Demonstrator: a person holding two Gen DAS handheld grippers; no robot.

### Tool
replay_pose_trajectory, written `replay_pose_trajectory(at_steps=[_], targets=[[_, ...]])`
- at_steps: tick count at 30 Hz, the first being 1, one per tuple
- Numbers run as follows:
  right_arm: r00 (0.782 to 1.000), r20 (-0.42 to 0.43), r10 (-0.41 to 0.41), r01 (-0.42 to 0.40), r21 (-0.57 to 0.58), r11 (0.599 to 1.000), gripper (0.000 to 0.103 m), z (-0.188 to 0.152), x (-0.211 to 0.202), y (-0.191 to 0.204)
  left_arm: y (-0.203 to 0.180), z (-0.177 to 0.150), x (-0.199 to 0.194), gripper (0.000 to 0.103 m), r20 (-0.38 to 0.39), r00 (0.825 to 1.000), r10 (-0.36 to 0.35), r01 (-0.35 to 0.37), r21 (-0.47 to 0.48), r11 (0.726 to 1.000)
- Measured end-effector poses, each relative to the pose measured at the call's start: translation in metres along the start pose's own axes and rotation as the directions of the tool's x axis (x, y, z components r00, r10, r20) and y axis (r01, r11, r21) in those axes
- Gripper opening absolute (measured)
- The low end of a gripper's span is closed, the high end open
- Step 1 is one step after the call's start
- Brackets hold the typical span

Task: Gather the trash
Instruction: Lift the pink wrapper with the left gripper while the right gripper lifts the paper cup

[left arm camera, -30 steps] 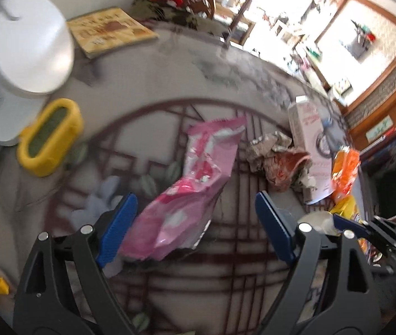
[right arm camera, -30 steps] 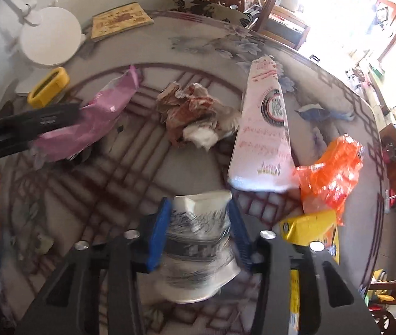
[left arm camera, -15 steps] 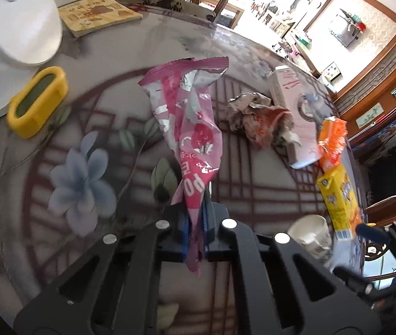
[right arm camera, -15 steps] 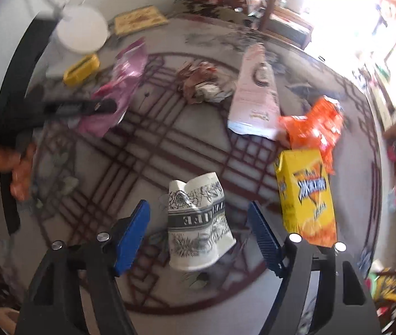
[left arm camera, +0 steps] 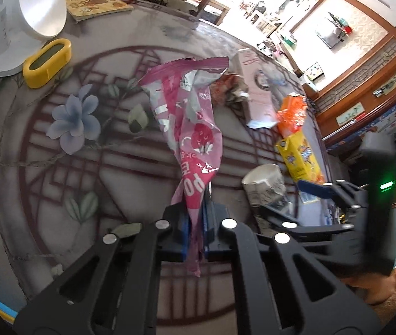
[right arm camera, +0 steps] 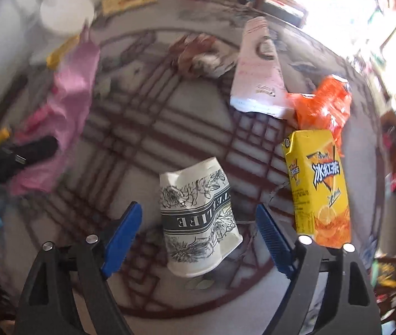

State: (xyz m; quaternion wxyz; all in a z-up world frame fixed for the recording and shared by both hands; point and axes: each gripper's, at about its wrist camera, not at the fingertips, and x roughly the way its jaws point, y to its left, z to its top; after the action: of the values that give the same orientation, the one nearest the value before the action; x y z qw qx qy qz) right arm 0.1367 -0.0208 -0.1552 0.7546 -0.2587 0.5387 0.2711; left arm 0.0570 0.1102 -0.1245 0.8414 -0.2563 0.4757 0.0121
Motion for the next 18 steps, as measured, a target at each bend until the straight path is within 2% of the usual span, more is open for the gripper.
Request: replay_pose_trajectory(at_steps=[1,2,13,18], targets=[[1.000,-0.009,0.015,-0.015,0.002,1.000,0.044,-0.002,0.002,0.001,-0.003,0.000,-0.002,0.007,0.004,1.000,-0.002,0.002,0.006,1.000],[1.000,-0.007,0.027,-0.027,0.010,1.000,0.041,-0.003,0.001,0.001,-0.006,0.000,-0.004,0.007,0.009,1.000,-0.003,0.002,0.011,1.000],[0.989,0.104,0.102,-0.114,0.118,0.986,0.041,-0.031,-0.054,-0.017,-0.023,-0.004,-0.016,0.007,0.032,0.999,-0.036,0.035,0.032,0.999],[0.986,0.132,0.098,-0.119,0.160,0.980,0.041,-0.046,-0.073,-0.022,-0.037,-0.011,-0.019,0.007,0.033,0.998,-0.062,0.060,0.056,0.997]])
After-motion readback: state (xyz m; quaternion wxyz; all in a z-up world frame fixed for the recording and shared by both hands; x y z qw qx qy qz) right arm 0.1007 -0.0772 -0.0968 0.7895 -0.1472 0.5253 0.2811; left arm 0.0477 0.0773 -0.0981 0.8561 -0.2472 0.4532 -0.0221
